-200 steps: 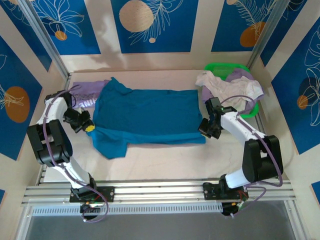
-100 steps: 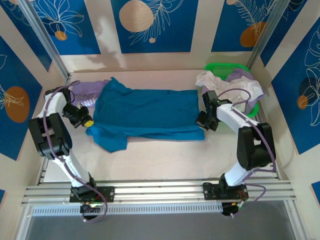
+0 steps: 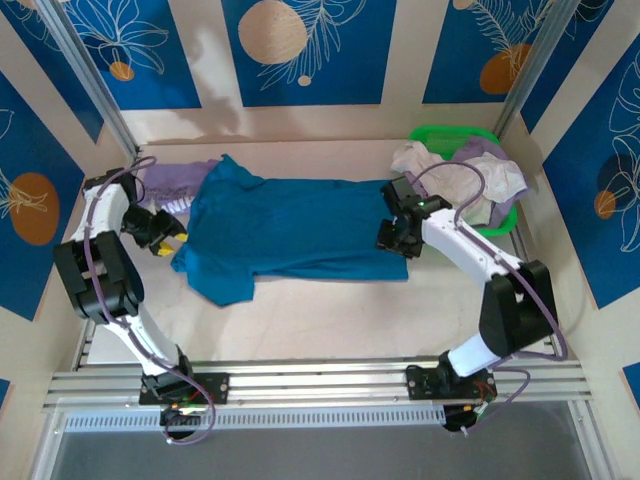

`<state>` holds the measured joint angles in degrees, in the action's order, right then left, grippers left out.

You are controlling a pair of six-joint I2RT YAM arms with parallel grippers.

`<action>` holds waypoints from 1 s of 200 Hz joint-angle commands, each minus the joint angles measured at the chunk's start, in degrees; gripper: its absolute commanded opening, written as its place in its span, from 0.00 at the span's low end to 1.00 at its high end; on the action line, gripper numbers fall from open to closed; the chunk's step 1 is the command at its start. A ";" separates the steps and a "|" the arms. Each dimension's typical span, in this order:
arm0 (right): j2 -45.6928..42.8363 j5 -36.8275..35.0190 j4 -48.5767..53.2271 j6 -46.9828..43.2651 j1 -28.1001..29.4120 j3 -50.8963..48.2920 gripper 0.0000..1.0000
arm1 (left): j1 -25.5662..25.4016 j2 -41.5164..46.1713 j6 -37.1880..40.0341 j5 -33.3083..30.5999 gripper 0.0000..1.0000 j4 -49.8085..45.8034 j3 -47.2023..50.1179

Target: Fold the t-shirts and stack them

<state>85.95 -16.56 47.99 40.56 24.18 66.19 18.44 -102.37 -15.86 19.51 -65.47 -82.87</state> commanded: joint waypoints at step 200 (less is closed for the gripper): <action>40.83 15.64 -4.09 11.73 35.87 37.50 0.37 | -1.40 2.97 2.92 -1.42 0.33 7.86 22.57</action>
<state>124.70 -4.95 43.92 51.81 59.31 100.60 17.69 -98.13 -12.97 19.20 -58.94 -61.89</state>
